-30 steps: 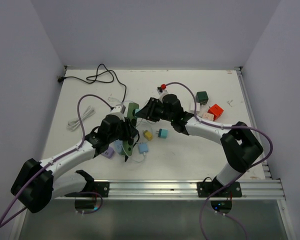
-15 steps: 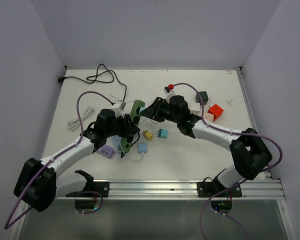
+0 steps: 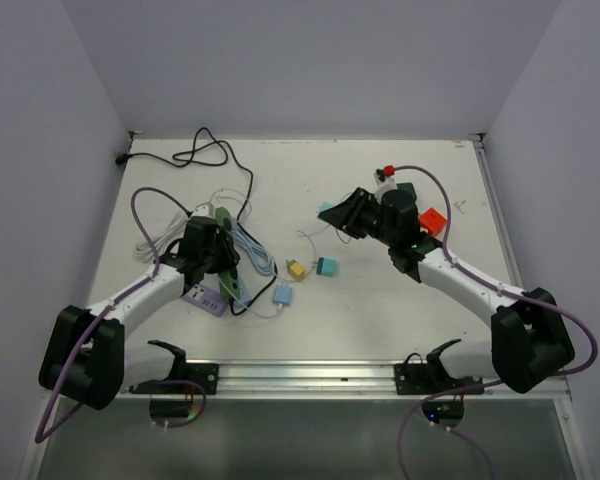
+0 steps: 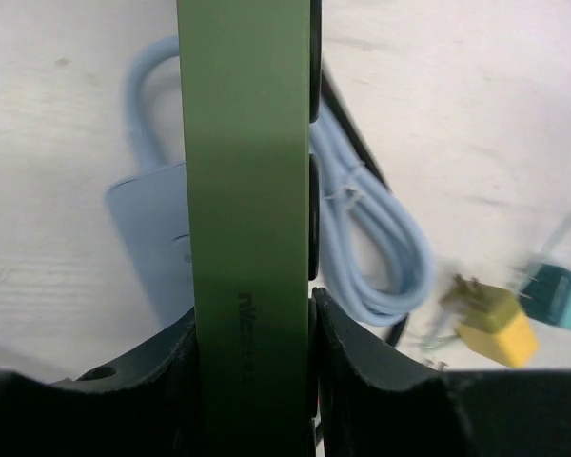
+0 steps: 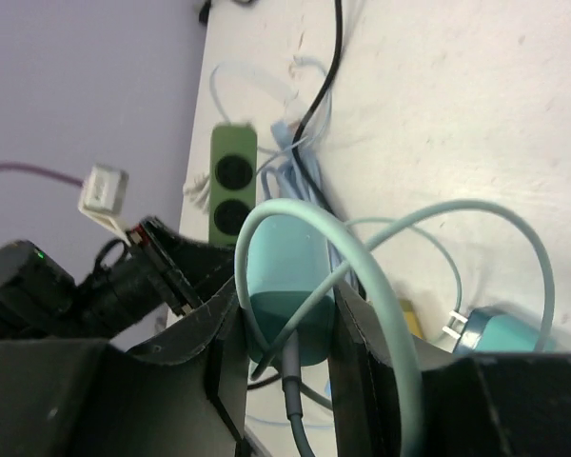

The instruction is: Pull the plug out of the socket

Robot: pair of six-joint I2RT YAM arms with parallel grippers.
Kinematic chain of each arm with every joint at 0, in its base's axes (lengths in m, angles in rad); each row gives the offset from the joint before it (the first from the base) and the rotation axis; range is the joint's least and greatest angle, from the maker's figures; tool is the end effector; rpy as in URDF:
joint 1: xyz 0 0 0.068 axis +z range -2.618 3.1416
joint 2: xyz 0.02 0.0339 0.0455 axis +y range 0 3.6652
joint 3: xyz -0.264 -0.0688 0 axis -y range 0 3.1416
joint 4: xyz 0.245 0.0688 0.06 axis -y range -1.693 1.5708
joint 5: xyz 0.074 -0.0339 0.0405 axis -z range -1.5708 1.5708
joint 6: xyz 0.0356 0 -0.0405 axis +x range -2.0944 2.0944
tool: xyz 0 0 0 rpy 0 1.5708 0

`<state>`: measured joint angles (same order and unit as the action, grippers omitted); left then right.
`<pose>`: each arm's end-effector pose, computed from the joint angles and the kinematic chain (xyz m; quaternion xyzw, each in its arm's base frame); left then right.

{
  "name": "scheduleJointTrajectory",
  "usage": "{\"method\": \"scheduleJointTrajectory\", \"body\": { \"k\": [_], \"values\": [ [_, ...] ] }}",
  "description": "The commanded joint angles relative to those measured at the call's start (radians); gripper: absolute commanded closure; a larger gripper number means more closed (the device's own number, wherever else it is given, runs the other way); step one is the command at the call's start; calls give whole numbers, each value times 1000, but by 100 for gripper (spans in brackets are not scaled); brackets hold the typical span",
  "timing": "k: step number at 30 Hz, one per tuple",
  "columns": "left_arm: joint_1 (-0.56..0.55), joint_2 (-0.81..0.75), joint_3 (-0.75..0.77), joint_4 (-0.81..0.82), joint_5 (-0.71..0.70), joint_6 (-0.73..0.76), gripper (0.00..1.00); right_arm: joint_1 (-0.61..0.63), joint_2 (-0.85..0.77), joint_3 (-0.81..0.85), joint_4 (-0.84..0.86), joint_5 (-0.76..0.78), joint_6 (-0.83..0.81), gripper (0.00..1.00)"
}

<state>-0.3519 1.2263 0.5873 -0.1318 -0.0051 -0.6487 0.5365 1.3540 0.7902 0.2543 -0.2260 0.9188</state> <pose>0.2271 -0.0832 0.1877 -0.1372 0.9108 -0.1847 0.3428 0.2588 0.1632 0.2580 0.0872 0.8005 0.4577 0.3769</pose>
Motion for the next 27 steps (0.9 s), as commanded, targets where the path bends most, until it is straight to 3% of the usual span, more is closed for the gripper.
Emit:
{"method": "scheduleJointTrajectory", "body": {
  "k": [1,22,27],
  "values": [
    [11,-16,3,-74,-193,-39,100,-50,-62,-22,-7,1,-35,100],
    [13,-100,6,-39,-135,-11,100,-95,-33,-127,75,-58,-21,100],
    [13,-105,29,-40,-88,27,100,-96,-4,-181,69,-44,-58,90]
  ]
}}
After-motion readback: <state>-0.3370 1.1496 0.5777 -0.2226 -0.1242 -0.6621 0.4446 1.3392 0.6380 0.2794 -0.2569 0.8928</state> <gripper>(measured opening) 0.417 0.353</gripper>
